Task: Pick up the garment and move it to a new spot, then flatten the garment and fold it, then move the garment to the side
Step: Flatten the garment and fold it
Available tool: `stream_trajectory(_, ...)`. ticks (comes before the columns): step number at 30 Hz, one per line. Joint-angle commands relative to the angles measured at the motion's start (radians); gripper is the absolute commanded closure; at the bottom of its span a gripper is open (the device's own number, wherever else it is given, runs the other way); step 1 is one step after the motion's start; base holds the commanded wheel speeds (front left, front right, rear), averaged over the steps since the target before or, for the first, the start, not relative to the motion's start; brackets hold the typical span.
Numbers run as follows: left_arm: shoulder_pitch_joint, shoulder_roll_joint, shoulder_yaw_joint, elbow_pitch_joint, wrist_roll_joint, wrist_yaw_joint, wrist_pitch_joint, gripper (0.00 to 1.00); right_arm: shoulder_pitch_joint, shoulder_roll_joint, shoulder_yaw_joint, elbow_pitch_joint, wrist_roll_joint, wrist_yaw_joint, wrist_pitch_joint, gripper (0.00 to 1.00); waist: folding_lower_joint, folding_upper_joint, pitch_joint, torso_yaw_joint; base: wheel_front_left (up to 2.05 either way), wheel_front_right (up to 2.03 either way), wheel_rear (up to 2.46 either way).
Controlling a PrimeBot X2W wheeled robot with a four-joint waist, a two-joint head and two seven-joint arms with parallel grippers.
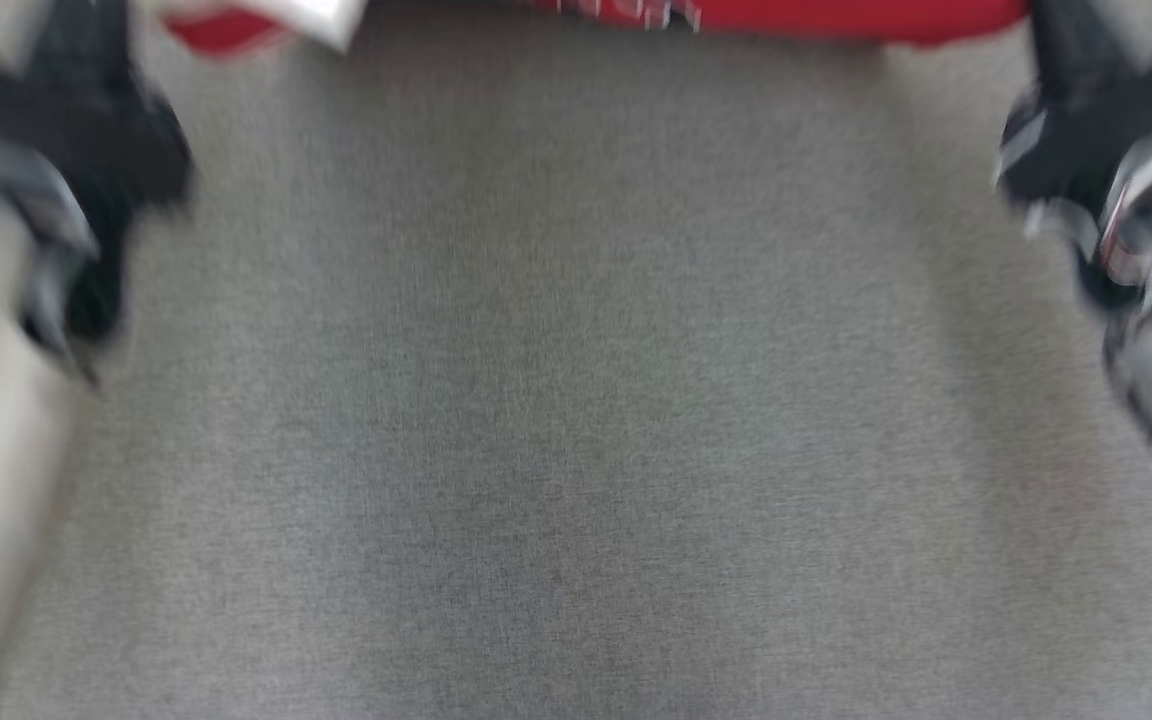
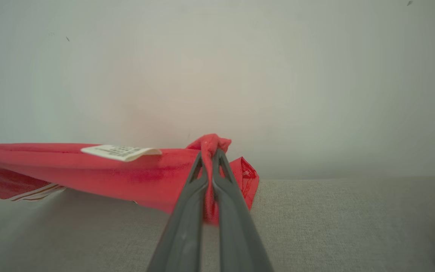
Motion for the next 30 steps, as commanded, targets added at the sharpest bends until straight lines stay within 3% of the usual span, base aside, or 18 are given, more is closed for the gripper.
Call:
stream_trajectory(1,0.076,0.009,0.031,-0.065,0.021,0.023,-0.004,1.0,0.064,-0.019,0.007,-0.029,0.014,-0.002,-0.006,1.0,0.0003,0.0001,-0.071,-0.004,0.0,0.0,0.0)
stream_trajectory(2,0.076,0.009,0.031,-0.065,0.021,0.023,-0.004,1.0,0.064,-0.019,0.007,-0.029,0.014,-0.002,-0.006,1.0,0.0003,0.0001,-0.071,-0.004,0.0,0.0,0.0)
stream_trajectory(12,0.625,-0.049,0.145,-0.47,0.104,0.137,-0.005,1.0,0.476,-0.105,-0.02,-0.244,0.041,-0.002,-0.022,1.0,0.0003,0.0001,-0.169,0.024,0.0,0.0,0.0)
stream_trajectory(21,0.996,-0.125,0.152,-0.594,0.127,0.156,-0.004,1.0,0.793,-0.116,-0.155,-0.361,0.0,-0.002,0.009,1.0,0.0003,0.0001,-0.263,0.035,0.0,0.0,0.0)
stream_trajectory(30,1.192,-0.199,0.186,-0.623,0.148,0.132,-0.004,1.0,1.089,-0.05,-0.348,-0.491,-0.115,-0.002,0.098,1.0,0.0003,0.0001,-0.328,0.05,0.0,0.0,0.0)
